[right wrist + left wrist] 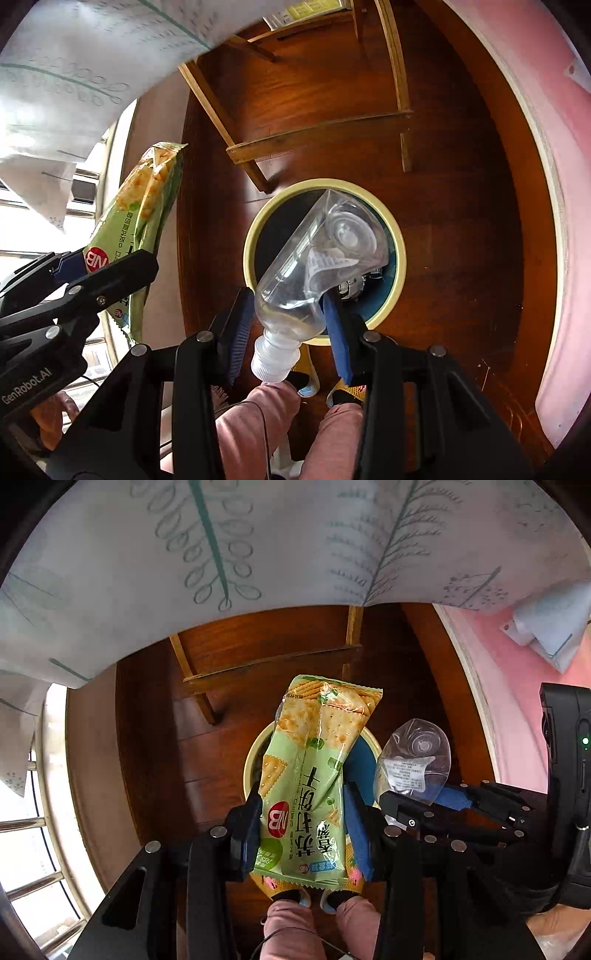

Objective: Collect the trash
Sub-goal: 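Open both tools to drop the bottle and cracker pack into the bin, then raise both tools back up toward the table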

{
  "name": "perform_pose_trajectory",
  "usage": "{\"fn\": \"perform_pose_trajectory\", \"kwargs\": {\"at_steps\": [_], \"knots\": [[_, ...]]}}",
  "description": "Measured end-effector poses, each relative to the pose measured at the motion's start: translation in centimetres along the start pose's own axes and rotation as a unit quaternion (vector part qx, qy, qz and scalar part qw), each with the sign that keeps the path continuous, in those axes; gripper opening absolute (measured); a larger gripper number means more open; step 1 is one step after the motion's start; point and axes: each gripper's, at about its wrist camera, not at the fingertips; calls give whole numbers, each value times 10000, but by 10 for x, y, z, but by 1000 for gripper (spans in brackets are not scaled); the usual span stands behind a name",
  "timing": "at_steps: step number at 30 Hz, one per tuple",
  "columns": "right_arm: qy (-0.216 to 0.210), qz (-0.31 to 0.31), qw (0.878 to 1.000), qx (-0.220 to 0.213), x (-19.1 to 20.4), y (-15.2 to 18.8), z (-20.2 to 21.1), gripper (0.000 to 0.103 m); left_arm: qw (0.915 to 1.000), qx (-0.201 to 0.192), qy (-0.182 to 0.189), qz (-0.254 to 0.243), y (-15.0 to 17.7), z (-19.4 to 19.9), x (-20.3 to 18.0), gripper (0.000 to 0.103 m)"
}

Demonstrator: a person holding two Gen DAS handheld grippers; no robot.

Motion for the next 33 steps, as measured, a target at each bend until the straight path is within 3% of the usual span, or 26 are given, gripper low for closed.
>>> {"fn": "perform_pose_trajectory", "kwargs": {"at_steps": [2, 5, 6, 7, 8, 17, 33], "knots": [[-6, -142, 9999, 84, 1, -12, -20, 37, 10000, 50, 19, 10, -4, -16, 3, 52], [28, -341, 9994, 40, -5, -16, -31, 57, 9999, 163, 7, 31, -10, -33, 8, 62], [24, -387, 9992, 7, -7, -16, -33, 58, 9997, 226, -10, 42, -10, -39, 9, 67], [40, -430, 9991, 1, -9, -15, -35, 58, 9995, 296, -51, 53, -14, -44, 14, 79], [61, -463, 9989, 11, -8, -18, -35, 59, 9993, 345, -83, 68, -16, -50, 17, 82], [188, -450, 9988, 1, 6, -29, -23, 63, 9983, 365, -248, 392, -14, -46, 30, 82], [340, -506, 9979, -237, 31, -17, 57, 67, 9980, 66, -475, 420, -8, 52, 17, 82]]}}
Point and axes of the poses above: each gripper's, at about its wrist camera, not at the fingertips, and z roughly against the way its jaws point, x to its left, y to its underside, and after that the axes turned 7 degrees about x, right-handed
